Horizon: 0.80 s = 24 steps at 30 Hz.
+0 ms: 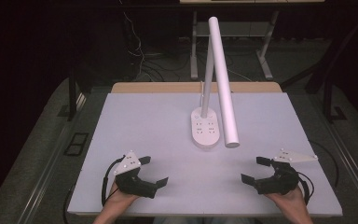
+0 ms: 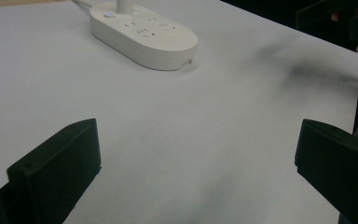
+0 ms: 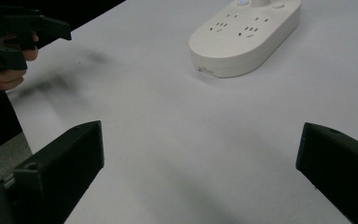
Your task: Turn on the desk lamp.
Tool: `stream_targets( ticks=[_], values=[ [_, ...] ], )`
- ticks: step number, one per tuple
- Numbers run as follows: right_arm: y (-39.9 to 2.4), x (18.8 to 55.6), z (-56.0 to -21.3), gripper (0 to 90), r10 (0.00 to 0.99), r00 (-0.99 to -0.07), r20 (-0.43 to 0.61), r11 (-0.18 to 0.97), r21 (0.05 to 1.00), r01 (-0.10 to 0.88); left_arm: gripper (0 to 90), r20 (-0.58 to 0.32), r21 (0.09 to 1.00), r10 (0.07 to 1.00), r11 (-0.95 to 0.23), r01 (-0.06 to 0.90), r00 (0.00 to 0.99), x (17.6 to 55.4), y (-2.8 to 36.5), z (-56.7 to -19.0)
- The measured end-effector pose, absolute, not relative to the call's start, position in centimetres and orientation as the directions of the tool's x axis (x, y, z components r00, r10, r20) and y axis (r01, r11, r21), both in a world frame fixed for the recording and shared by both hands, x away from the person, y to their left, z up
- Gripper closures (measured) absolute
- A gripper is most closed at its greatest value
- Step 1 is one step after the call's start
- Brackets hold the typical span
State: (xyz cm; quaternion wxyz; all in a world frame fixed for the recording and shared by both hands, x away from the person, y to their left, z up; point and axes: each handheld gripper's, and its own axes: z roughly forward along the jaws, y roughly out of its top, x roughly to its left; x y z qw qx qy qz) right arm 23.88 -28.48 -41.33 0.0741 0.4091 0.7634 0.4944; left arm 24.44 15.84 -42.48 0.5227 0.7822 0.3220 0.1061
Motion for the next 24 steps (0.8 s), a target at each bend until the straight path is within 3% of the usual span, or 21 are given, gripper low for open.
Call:
stream_targets(
  ticks=[24],
  values=[
    [-29.10, 23.70, -41.22, 0.2, 0.711, -0.636, 0.301, 0.164, 0.808, 0.566, 0.0, -0.148, 0.891, 0.621, -0.254, 0.376, 0.770, 24.42, 15.76, -42.46]
  ],
)
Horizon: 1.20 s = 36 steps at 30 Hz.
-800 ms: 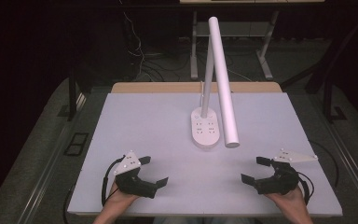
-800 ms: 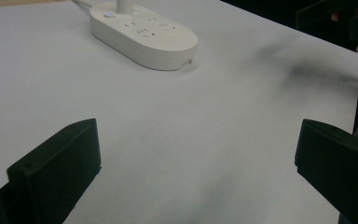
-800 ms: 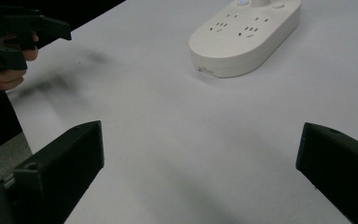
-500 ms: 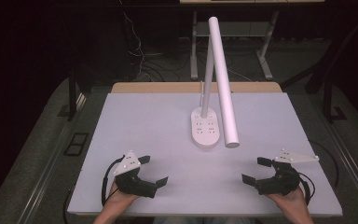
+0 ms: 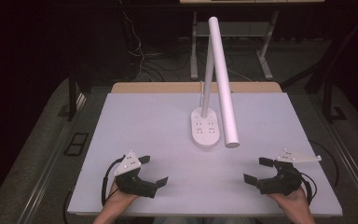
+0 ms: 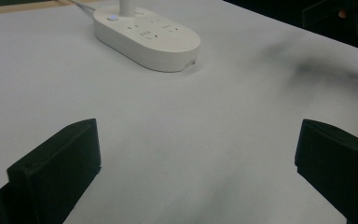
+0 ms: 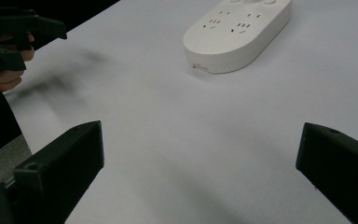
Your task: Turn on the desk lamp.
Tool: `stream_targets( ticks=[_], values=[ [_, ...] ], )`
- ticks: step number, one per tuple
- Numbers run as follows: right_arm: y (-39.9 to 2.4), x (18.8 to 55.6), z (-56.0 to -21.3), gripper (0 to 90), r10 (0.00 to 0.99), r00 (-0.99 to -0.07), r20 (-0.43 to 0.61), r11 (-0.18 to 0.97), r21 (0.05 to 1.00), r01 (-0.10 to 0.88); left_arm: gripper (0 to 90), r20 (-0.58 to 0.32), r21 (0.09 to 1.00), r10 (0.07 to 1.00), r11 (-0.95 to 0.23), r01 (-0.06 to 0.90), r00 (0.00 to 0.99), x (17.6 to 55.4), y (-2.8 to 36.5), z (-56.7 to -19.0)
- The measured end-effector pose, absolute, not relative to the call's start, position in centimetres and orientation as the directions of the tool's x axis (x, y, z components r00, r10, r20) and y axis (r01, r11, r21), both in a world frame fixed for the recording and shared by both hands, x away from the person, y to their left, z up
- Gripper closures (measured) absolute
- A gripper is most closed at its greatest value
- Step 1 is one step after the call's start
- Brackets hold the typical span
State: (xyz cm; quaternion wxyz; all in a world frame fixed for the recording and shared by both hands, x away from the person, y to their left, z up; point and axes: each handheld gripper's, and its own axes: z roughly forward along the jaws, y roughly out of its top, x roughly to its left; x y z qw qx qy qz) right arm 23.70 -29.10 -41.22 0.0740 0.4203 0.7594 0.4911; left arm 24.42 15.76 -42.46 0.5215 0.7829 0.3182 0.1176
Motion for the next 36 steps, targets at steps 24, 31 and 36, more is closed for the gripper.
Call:
stream_targets(
  ticks=[24, 31, 36],
  values=[
    [-29.2, 24.8, -40.1, 0.2, 0.702, -0.639, 0.314, 0.203, 0.772, 0.603, 0.0, -0.137, 0.885, 0.627, -0.270, 0.379, 0.767, 24.4, 15.8, -42.5],
    [-29.0, 25.5, -39.2, 0.2, 0.693, -0.652, 0.308, 0.216, 0.774, 0.596, 0.0, -0.137, 0.884, 0.628, -0.272, 0.381, 0.766, 24.5, 15.8, -42.6],
    [-28.6, 26.2, -38.5, 0.2, 0.687, -0.665, 0.292, 0.233, 0.779, 0.583, 0.0, -0.136, 0.883, 0.629, -0.273, 0.381, 0.765, 24.5, 15.8, -42.6]
  ],
)
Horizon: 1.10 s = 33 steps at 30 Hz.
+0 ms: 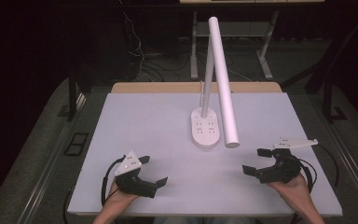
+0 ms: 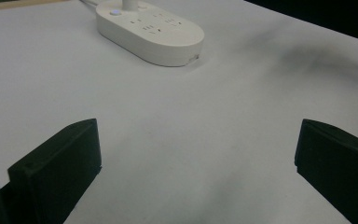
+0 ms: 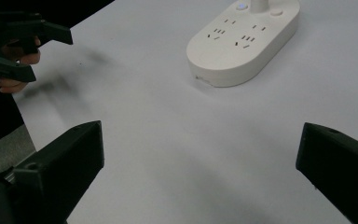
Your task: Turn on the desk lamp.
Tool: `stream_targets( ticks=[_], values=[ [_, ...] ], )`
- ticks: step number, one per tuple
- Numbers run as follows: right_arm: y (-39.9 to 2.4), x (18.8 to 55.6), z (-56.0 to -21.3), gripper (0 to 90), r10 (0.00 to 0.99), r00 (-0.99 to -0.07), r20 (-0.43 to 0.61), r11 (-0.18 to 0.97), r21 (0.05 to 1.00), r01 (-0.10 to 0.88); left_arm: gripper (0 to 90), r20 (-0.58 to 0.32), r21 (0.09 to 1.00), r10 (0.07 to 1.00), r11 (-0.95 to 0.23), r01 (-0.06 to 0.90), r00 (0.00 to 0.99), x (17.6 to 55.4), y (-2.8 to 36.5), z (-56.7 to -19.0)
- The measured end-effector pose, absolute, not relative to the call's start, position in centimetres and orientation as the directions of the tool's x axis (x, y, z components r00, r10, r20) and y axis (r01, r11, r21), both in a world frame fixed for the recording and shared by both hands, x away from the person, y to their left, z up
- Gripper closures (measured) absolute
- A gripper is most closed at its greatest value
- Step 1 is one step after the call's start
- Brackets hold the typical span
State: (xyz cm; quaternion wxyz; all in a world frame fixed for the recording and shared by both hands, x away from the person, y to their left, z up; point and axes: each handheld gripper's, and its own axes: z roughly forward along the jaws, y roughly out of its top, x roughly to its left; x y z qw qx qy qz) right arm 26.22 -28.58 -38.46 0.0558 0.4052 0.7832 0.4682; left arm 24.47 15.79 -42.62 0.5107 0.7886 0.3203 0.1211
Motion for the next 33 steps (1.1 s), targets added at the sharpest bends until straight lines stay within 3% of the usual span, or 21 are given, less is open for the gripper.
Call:
stream_targets(
  ticks=[33],
  values=[
    [-26.3, 30.5, -36.7, 0.2, 0.676, -0.680, 0.286, 0.269, 0.763, 0.588, 0.0, -0.136, 0.884, 0.630, -0.272, 0.381, 0.765, 24.5, 15.9, -42.6]
  ],
)
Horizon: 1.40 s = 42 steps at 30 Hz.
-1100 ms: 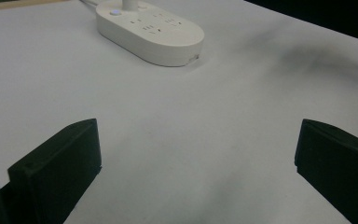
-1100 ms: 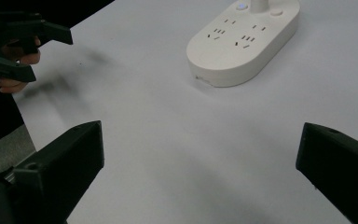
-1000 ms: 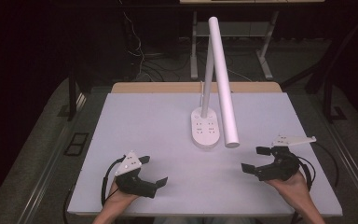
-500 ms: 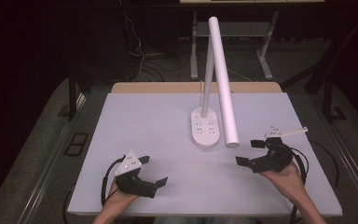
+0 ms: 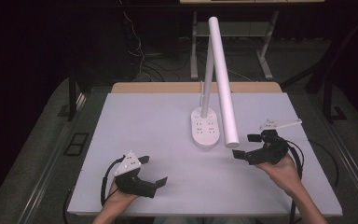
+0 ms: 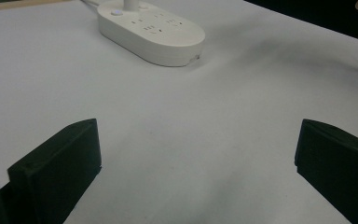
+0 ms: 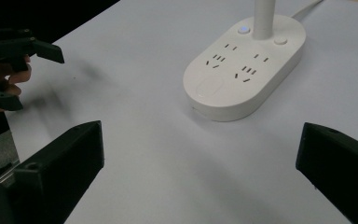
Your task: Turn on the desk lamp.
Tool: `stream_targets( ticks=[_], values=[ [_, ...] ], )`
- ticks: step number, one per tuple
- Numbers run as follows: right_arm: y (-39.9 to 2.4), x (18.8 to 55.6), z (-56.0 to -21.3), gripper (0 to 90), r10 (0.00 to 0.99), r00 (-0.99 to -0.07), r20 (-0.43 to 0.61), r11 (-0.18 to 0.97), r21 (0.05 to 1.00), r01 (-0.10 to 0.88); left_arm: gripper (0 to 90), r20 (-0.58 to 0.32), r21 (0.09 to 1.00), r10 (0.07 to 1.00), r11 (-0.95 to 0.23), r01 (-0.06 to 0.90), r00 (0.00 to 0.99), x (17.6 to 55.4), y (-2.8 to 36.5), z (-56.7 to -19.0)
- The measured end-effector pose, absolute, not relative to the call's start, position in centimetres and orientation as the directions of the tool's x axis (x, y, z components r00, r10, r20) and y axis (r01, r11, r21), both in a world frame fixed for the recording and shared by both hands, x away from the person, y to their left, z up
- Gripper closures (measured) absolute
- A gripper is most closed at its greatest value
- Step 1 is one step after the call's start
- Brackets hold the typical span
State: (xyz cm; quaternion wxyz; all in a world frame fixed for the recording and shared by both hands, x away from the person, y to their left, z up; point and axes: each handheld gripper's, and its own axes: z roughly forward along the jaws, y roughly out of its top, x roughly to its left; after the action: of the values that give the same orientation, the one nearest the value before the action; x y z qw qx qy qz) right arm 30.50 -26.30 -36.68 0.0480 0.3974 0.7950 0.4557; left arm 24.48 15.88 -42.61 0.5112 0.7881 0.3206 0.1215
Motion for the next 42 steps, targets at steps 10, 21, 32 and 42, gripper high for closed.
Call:
stream_targets(
  ticks=[10, 21, 32, 42],
  values=[
    [-25.5, 32.2, -35.9, 0.2, 0.672, -0.686, 0.277, 0.281, 0.763, 0.583, 0.0, -0.138, 0.884, 0.628, -0.271, 0.382, 0.766, 24.5, 15.9, -42.6],
    [-24.6, 34.8, -35.3, 0.2, 0.681, -0.677, 0.278, 0.280, 0.756, 0.592, 0.0, -0.136, 0.883, 0.629, -0.272, 0.381, 0.765, 24.5, 15.9, -42.6],
    [-23.7, 37.2, -35.7, 0.3, 0.696, -0.663, 0.277, 0.281, 0.744, 0.606, 0.0, -0.136, 0.883, 0.625, -0.275, 0.380, 0.769, 24.5, 15.9, -42.6],
    [-22.8, 39.2, -35.8, 0.2, 0.704, -0.647, 0.293, 0.258, 0.744, 0.617, 0.0, -0.138, 0.885, 0.628, -0.268, 0.380, 0.766, 24.5, 15.9, -42.6]
  ],
)
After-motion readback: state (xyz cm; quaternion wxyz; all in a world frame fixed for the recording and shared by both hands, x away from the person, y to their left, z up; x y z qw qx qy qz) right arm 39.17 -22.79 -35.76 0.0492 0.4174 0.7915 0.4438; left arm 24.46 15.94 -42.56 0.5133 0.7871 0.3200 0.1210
